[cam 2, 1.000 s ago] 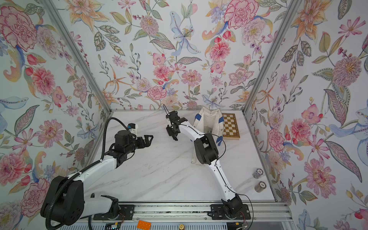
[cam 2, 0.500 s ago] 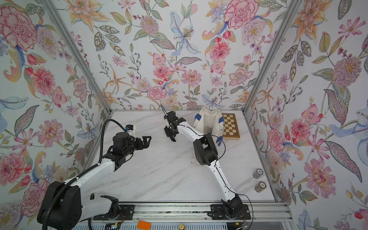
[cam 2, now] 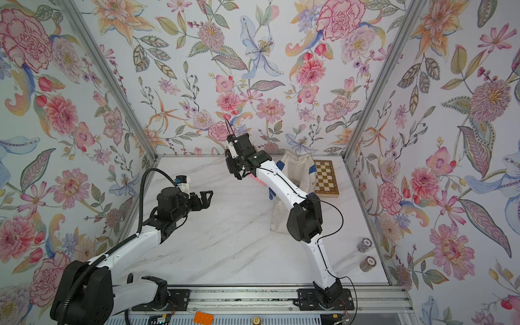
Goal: Place the art knife into the pouch
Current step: Pick up the utility knife at the center of the board, then place the utility knife in the pouch.
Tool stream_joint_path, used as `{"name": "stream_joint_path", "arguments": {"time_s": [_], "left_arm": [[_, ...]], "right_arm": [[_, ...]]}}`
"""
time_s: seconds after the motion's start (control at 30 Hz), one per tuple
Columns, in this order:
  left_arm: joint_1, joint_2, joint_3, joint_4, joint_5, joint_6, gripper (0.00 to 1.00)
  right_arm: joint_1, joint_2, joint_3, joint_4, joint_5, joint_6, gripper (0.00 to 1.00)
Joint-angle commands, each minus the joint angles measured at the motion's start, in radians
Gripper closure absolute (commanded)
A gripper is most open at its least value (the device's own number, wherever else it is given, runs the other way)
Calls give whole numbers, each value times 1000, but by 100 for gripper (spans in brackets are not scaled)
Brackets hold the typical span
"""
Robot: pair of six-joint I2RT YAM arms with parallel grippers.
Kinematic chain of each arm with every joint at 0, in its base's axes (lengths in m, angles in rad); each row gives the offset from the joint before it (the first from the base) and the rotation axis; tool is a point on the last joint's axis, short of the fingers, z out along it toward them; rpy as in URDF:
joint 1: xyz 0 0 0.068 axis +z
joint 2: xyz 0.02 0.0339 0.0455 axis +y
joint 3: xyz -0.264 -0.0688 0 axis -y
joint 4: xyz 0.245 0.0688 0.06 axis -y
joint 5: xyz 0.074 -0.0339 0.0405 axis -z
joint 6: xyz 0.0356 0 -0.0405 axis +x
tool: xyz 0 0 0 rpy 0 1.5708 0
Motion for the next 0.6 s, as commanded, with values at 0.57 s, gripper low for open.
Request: {"name": "stream_joint_path", "arguments": {"time_s": [0.57], "left_arm": [[8, 34, -5, 96, 61, -3, 0]], "right_arm": [[-84, -726, -826, 392, 487, 15, 100]]}}
